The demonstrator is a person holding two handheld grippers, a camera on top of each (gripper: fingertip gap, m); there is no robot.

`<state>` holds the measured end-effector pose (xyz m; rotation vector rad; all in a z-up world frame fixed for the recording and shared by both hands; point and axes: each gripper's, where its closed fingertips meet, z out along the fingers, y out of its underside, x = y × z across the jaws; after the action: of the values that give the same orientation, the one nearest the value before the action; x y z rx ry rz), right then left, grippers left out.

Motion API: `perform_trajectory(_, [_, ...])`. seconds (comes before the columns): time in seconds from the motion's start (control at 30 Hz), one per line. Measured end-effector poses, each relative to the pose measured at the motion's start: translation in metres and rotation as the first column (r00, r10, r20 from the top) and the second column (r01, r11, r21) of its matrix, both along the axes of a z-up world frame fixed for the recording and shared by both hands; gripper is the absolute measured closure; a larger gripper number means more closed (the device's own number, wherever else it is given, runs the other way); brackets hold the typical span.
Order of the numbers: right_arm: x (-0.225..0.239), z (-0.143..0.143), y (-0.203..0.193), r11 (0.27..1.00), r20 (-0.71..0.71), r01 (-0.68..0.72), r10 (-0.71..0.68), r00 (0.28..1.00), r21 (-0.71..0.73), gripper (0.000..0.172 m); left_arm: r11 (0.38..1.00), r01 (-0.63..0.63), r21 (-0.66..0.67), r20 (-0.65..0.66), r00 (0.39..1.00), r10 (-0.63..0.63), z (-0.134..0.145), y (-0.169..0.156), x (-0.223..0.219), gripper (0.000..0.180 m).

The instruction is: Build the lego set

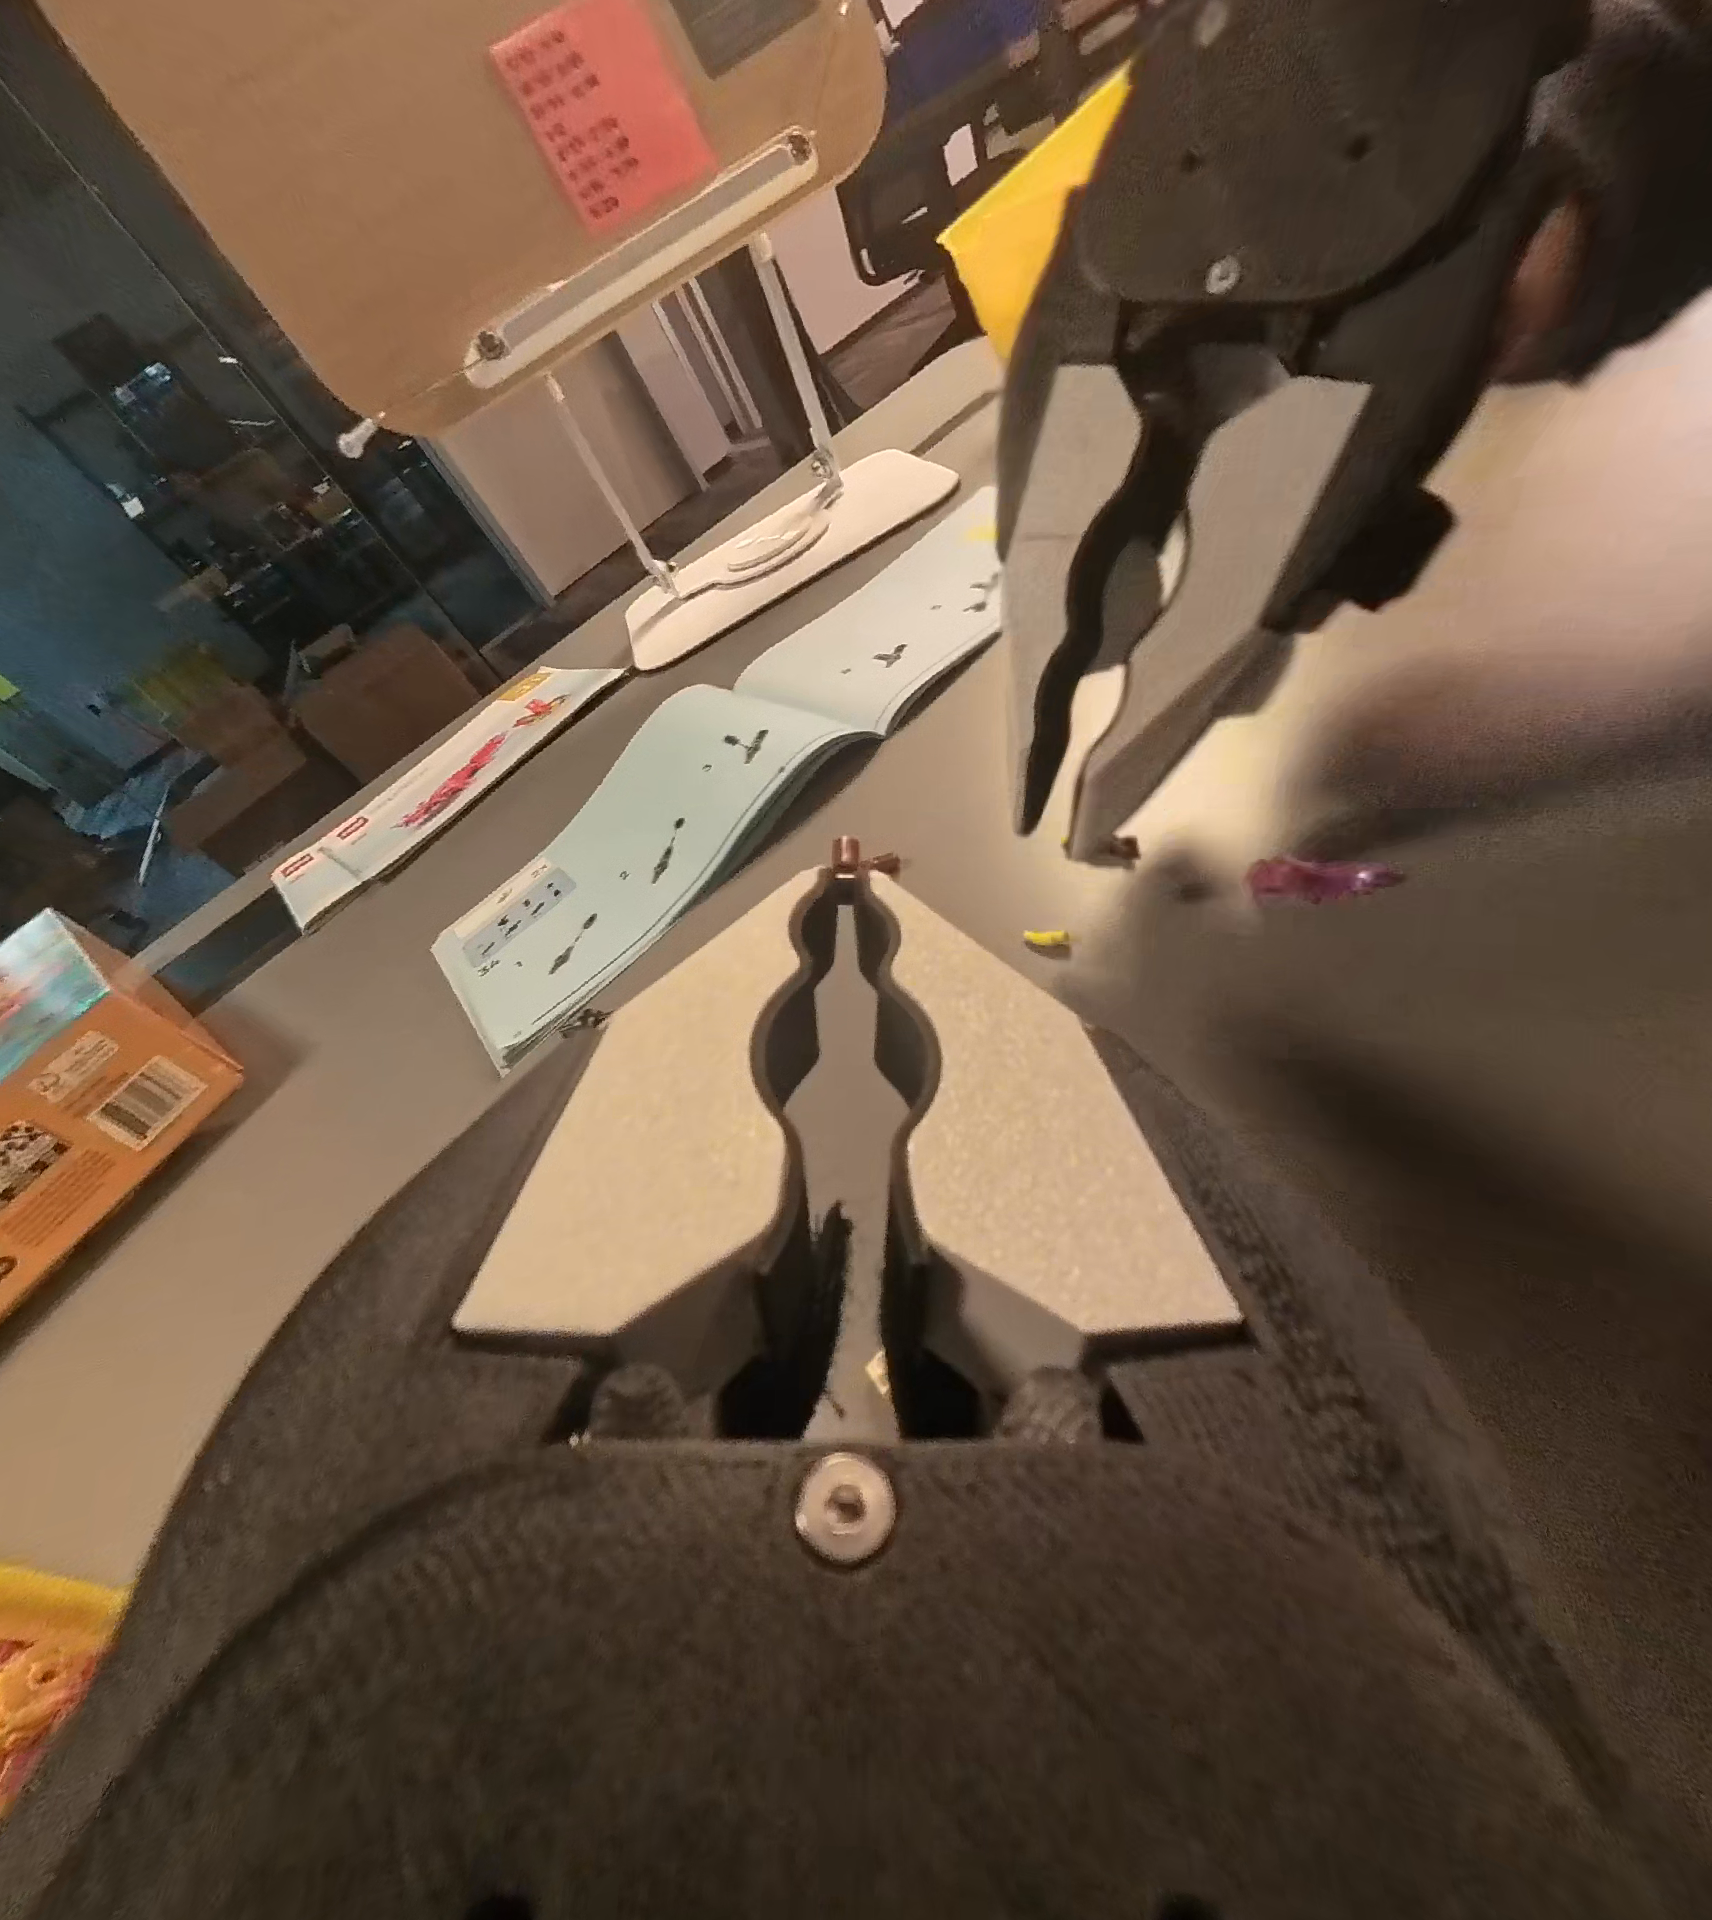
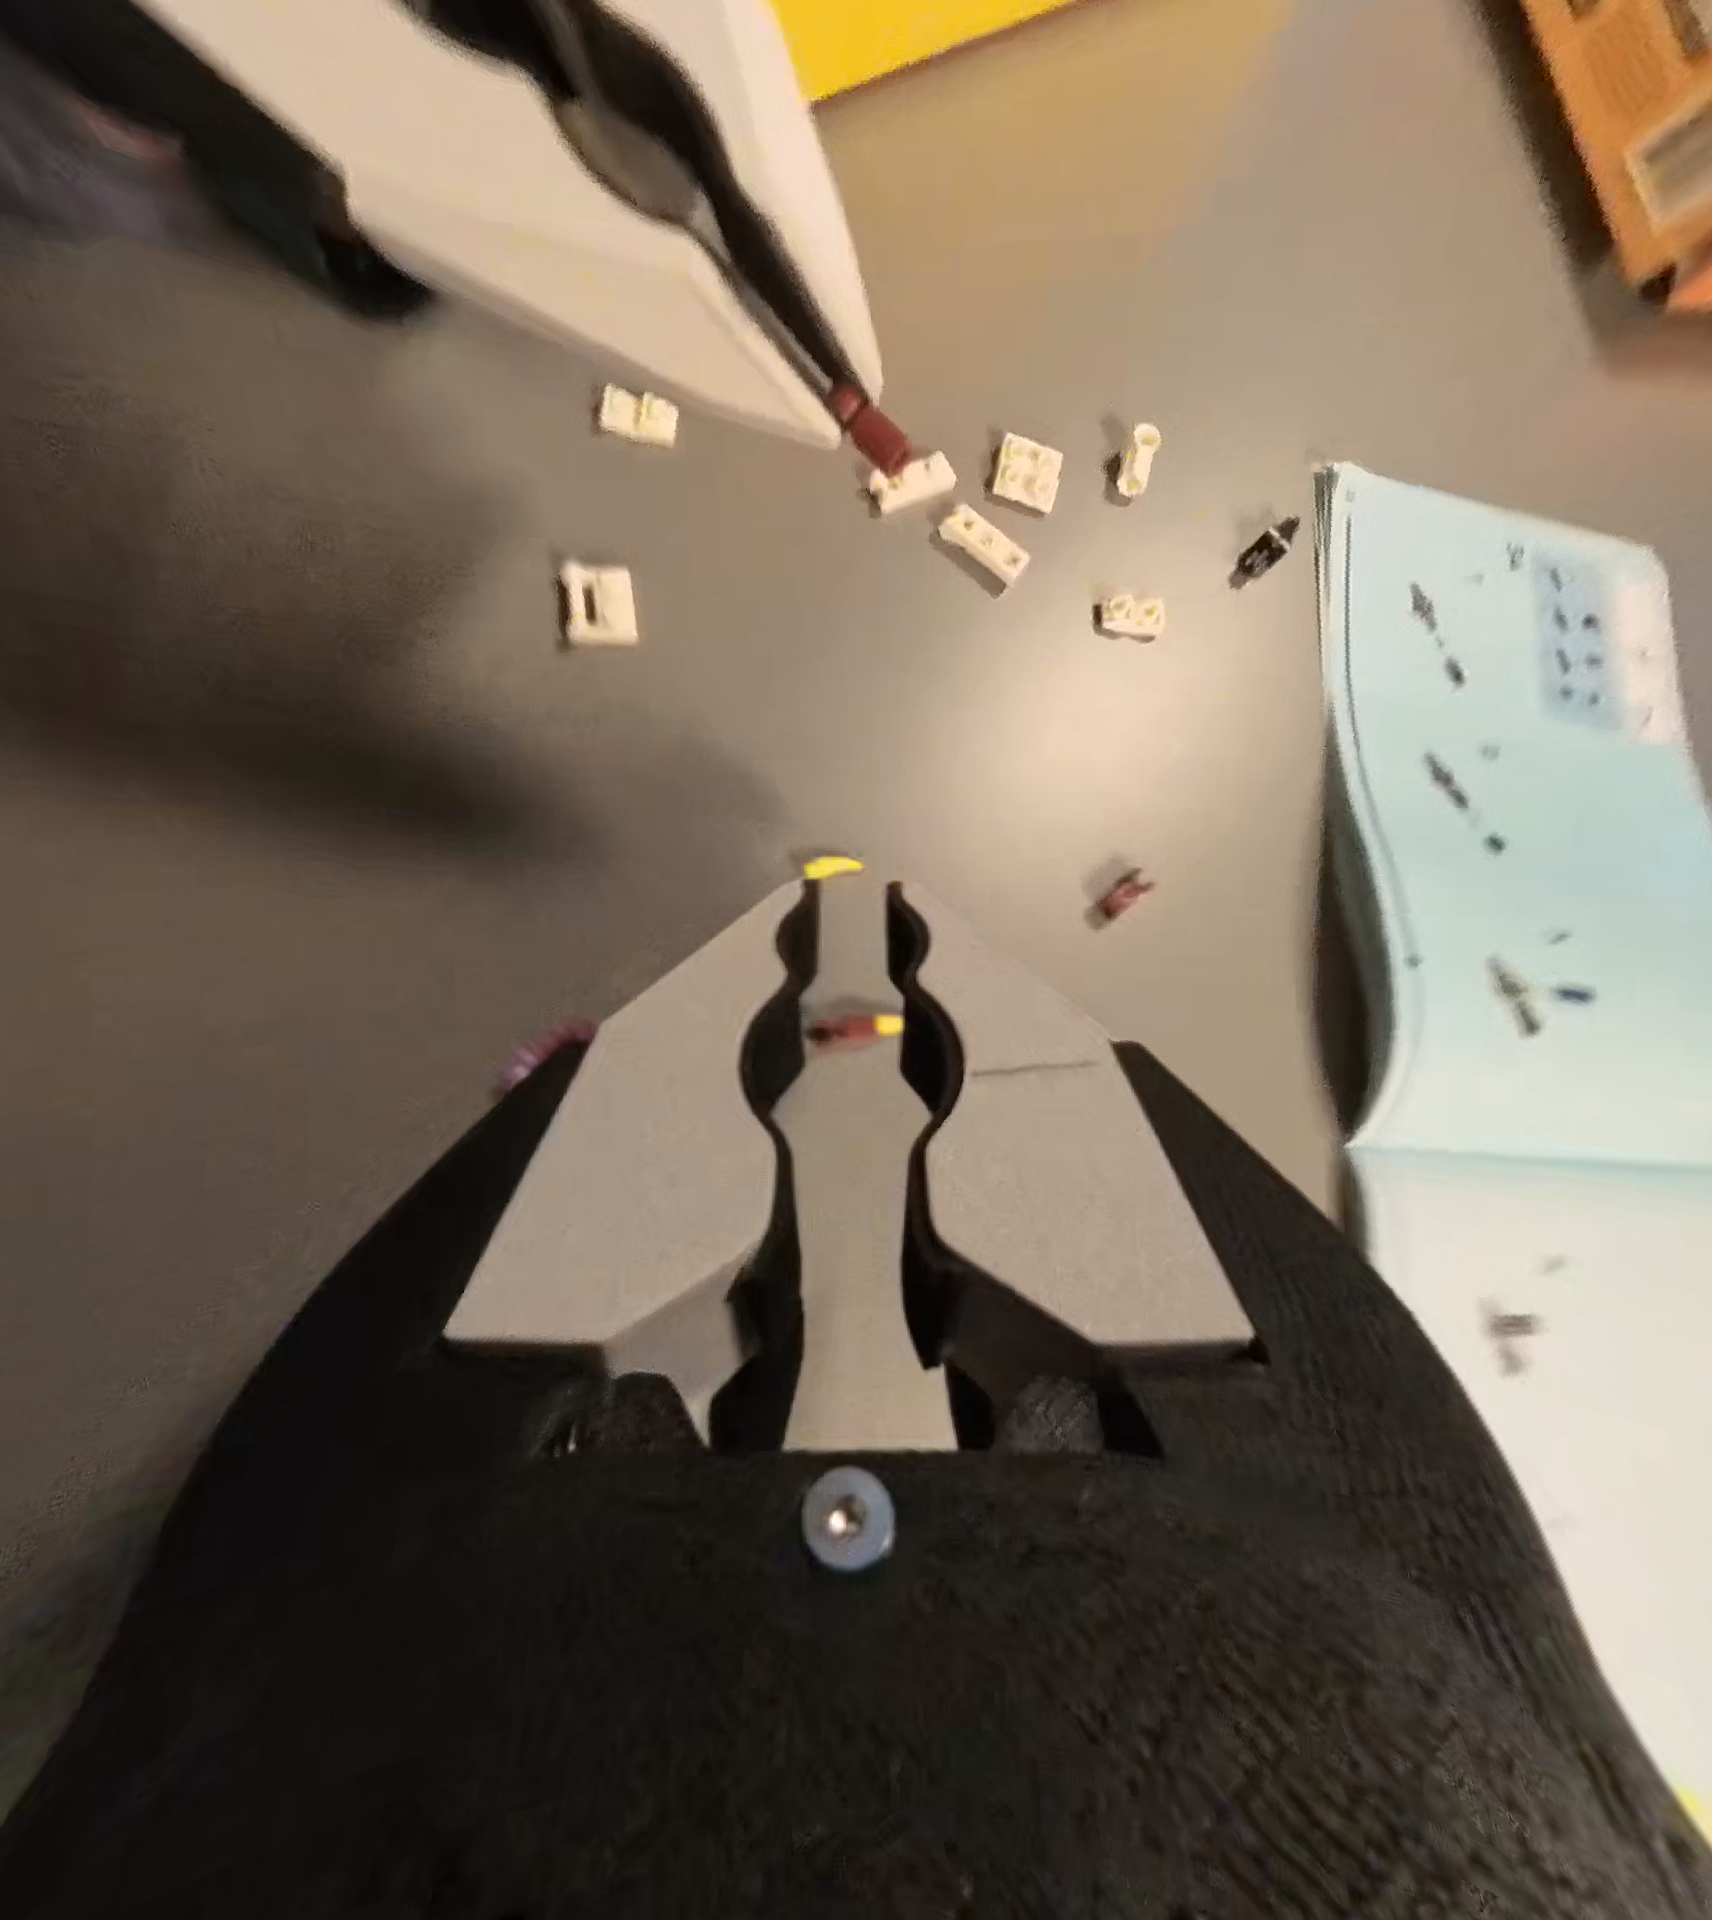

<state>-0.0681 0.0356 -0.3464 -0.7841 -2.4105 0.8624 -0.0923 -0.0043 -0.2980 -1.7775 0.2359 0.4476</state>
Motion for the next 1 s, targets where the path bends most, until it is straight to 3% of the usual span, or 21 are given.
perform_trajectory(0.1, [-0.004, -0.003, 0.004, 0.973, 0.095, -0.21, 0.201, 0.975, 0.099, 0.165, 1.0, -0.017, 0.011, 0.02, 1.0, 0.016, 0.002, -0.001, -0.004, 0.178])
perform_trajectory(0.2, [-0.003, -0.011, -0.003, 0.873, 0.157, -0.454, 0.43, 0.889, 0.181, 0.163, 0.999, -0.029, 0.025, 0.033, 0.999, 0.028, 0.004, -0.003, -0.006, 0.178])
perform_trajectory(0.3, [-0.001, -0.021, -0.005, 0.799, 0.296, -0.568, 0.503, 0.812, 0.197, 0.161, 0.999, -0.03, 0.032, 0.045, 0.999, 0.029, 0.005, -0.004, -0.007, 0.178])
perform_trajectory(0.37, [-0.003, -0.024, -0.002, 0.774, 0.368, -0.602, 0.511, 0.777, 0.196, 0.16, 0.999, -0.025, 0.032, 0.05, 0.999, 0.023, 0.005, -0.003, -0.006, 0.178])
perform_trajectory(0.63, [-0.005, -0.023, -0.017, 0.716, 0.388, -0.687, 0.602, 0.698, 0.125, 0.16, 1.0, -0.006, 0.022, 0.058, 0.998, 0.004, 0.003, -0.002, -0.003, 0.178])
perform_trajectory(1.0, [0.0, -0.025, -0.014, 0.753, 0.362, -0.651, 0.584, 0.727, 0.093, 0.165, 1.0, 0.003, 0.001, 0.059, 0.998, -0.003, -0.001, -0.001, -0.002, 0.178])
